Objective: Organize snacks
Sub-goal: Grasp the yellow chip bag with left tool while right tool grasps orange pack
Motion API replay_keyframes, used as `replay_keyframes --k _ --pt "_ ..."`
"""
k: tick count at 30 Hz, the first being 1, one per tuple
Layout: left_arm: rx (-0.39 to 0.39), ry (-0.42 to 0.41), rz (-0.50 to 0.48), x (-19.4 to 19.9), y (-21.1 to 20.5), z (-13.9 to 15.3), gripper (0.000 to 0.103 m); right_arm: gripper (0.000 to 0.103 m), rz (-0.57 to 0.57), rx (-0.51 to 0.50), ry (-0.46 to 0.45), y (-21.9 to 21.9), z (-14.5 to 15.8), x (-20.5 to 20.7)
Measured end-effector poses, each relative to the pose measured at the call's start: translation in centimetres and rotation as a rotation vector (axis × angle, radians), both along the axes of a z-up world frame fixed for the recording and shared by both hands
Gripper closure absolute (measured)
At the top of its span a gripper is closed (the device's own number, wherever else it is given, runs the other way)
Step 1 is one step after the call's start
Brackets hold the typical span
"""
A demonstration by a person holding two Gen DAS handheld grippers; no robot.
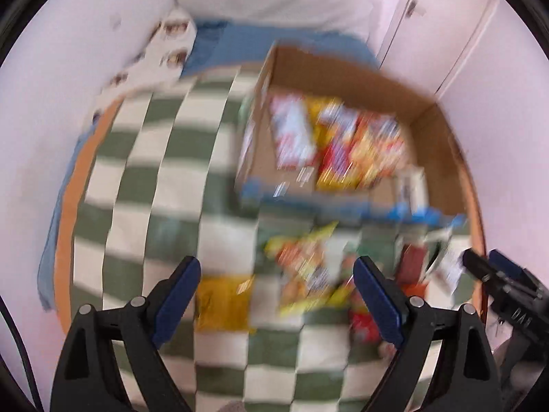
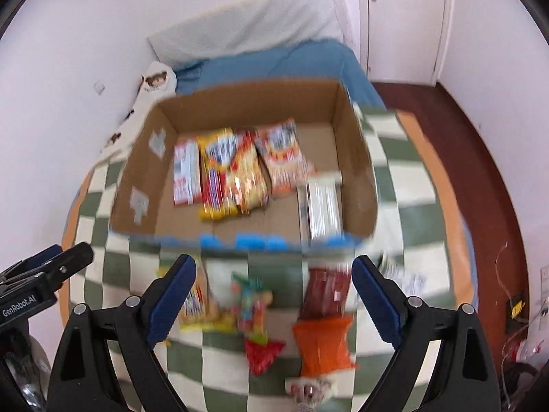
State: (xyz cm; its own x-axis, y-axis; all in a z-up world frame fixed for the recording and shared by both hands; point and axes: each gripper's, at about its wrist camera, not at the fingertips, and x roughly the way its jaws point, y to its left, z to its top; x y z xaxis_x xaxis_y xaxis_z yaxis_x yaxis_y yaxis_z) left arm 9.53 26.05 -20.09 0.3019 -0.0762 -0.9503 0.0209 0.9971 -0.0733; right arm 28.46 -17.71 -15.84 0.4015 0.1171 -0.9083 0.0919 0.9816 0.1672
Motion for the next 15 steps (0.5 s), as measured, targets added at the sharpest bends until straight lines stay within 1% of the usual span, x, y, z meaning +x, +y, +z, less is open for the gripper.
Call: replay_keyframes --k 1,2,4,5,7,8,9,11,12,15 --pt "-0.002 0.025 0.006 -0.4 0.4 -1.0 0.012 0.009 -0.004 -0.006 0.020 -0.3 -1.1 -0.6" --pt "-0.001 0.063 0.017 -0.8 1.1 -2.6 0.012 0.009 -0.013 -0.022 0.057 -0.8 -2.7 -1.5" --pt "-0.005 0.155 0.047 -1.4 2.3 -6.0 0.012 0.009 -0.039 -0.021 0.114 -1.7 -5.1 -2.5" --pt "-0.021 0.196 0.062 -1.6 2.8 -7.7 0.012 0.009 -0.060 -0.008 0.156 -2.4 -6.9 -3.1" --pt "-0.059 0.284 0.091 -1.6 3.7 -11.2 0.012 0.009 -0.078 0.001 0.207 -3.2 -9.0 -3.7" --pt "-0.083 0.311 0.097 -1.6 3.8 -12.4 0.012 0.009 -0.084 0.003 0.235 -3.6 -10.4 -4.2" --pt "-0.102 0.350 0.103 -1.5 3.9 -14.1 0.012 0.009 -0.087 0.003 0.251 -3.8 -11.2 -4.3" --pt "-0.099 0.378 0.107 -1.2 3.8 -16.0 0.012 0.009 -0.092 0.010 0.287 -4.2 -12.9 -4.8" --pt "-0.084 0.378 0.102 -1.0 3.7 -16.6 0.012 0.009 -0.095 0.015 0.300 -4.3 -13.5 -4.8" --pt "-0.048 0.341 0.083 -0.5 3.0 -17.0 0.013 0.009 -0.087 0.007 0.327 -4.4 -15.1 -4.8"
